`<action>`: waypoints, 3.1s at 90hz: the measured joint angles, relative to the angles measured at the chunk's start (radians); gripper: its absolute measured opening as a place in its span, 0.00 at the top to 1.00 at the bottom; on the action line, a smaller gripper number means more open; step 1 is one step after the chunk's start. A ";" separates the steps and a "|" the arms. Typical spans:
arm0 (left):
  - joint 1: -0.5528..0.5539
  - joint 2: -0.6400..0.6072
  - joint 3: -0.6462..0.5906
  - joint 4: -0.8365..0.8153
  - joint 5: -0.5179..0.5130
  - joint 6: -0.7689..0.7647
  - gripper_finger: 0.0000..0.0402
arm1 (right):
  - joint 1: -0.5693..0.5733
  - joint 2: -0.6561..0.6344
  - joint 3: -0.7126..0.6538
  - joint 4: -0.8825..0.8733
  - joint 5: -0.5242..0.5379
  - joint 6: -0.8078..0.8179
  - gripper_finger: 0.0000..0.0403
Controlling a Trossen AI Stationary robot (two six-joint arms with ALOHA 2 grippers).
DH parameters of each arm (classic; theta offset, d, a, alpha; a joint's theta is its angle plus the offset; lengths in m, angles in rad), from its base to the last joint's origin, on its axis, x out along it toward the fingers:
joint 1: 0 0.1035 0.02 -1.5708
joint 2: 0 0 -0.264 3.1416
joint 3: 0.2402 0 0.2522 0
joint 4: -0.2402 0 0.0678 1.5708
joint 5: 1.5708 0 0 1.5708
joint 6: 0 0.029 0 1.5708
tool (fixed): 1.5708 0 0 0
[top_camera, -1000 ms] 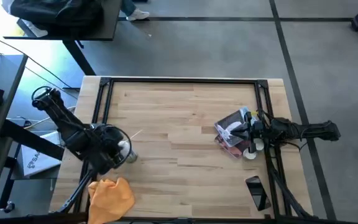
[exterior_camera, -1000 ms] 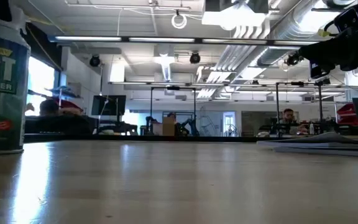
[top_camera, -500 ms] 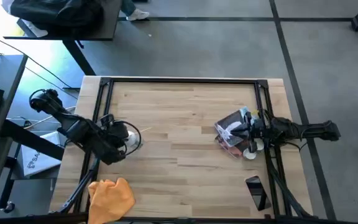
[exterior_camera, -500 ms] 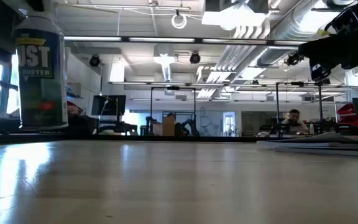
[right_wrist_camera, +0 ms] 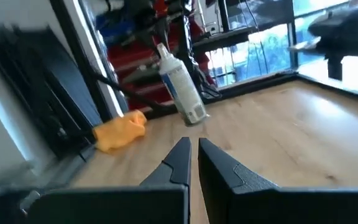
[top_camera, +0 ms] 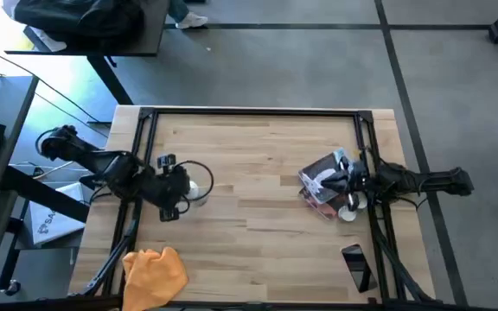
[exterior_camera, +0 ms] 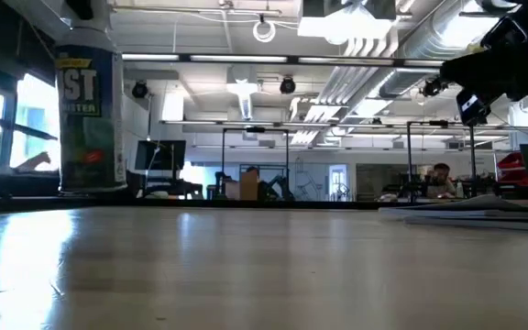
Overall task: Apply microfiber cloth
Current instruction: Move the spray bottle to the middle left of the table
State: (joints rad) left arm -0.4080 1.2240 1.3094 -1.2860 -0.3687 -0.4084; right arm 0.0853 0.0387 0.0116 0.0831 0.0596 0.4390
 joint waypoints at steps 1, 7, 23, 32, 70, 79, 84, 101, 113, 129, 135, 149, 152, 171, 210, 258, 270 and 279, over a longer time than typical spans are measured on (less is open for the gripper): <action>0.006 0.000 0.000 0.004 0.007 0.009 0.87 | 0.000 0.000 0.000 0.007 0.004 0.021 1.00; 0.033 0.000 0.000 0.026 0.032 0.065 0.87 | 0.000 0.000 0.000 0.046 0.058 0.094 1.00; 0.104 0.000 -0.020 0.117 0.085 0.177 0.87 | 0.000 0.000 0.000 0.079 0.183 0.080 1.00; 0.131 0.000 -0.029 0.140 0.101 0.205 0.87 | 0.000 0.001 0.000 0.082 0.266 0.135 1.00; 0.278 0.000 -0.035 0.132 0.247 0.294 0.87 | 0.066 0.332 0.002 0.616 0.172 -0.088 1.00; 0.327 0.013 -0.035 0.133 0.274 0.318 0.87 | 0.074 0.496 0.045 0.636 0.219 -0.126 1.00; 0.349 0.024 -0.035 0.133 0.283 0.330 0.87 | 0.074 0.588 0.086 0.638 0.228 -0.149 1.00; 0.376 0.091 -0.031 0.138 0.285 0.384 0.87 | 0.058 0.851 0.246 0.640 0.228 -0.303 1.00; 0.375 0.139 -0.027 0.153 0.282 0.418 0.87 | 0.038 0.987 0.353 0.639 0.228 -0.360 1.00; 0.375 0.132 -0.030 0.176 0.278 0.420 0.87 | 0.020 1.100 0.463 0.626 0.226 -0.380 1.00; 0.375 0.106 -0.033 0.174 0.278 0.416 0.87 | 0.019 1.125 0.498 0.606 0.226 -0.397 1.00; 0.375 0.042 -0.039 0.173 0.278 0.394 0.87 | 0.019 1.173 0.541 0.595 0.225 -0.398 1.00; 0.375 0.029 -0.039 0.179 0.278 0.387 0.87 | 0.019 1.181 0.546 0.595 0.225 -0.394 1.00; 0.367 -0.053 -0.125 0.269 0.277 0.358 0.87 | 0.020 1.244 0.568 0.595 0.218 -0.322 1.00; 0.367 -0.105 -0.240 0.370 0.272 0.333 0.87 | 0.020 1.298 0.572 0.639 0.218 -0.307 1.00; 0.367 -0.107 -0.236 0.314 0.266 0.382 0.87 | 0.019 1.297 0.572 0.704 0.226 -0.308 1.00; 0.367 -0.107 -0.235 0.310 0.265 0.377 0.87 | 0.019 1.297 0.572 0.716 0.226 -0.308 1.00; 0.367 -0.105 -0.215 0.279 0.262 0.396 0.87 | 0.019 1.297 0.572 0.716 0.226 -0.306 1.00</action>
State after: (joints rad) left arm -0.0410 1.1191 1.0940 -1.0070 -0.1071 -0.0123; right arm 0.1043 1.3361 0.5838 0.7994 0.2852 0.1326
